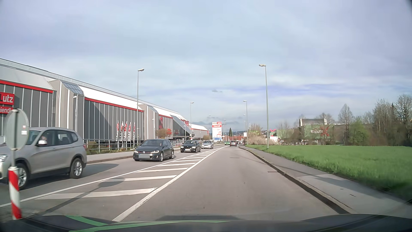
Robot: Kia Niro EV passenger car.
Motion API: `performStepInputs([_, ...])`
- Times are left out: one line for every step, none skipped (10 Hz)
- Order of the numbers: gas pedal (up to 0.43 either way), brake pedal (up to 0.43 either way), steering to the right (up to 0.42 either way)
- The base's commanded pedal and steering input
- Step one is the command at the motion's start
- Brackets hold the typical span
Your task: Follow the waypoints while adhering to traffic rules and regulations
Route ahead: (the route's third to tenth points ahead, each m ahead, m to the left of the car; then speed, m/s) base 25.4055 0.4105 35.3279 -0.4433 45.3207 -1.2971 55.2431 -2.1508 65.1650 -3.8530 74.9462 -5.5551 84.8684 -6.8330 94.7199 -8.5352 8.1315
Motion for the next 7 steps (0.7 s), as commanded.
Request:
performStepInputs([0.299, 0.000, 0.063])
performStepInputs([0.299, 0.000, 0.056])
performStepInputs([0.299, 0.000, 0.046])
performStepInputs([0.299, 0.000, 0.040])
performStepInputs([0.299, 0.000, 0.033])
performStepInputs([0.299, 0.000, 0.028])
performStepInputs([0.299, 0.000, 0.024])
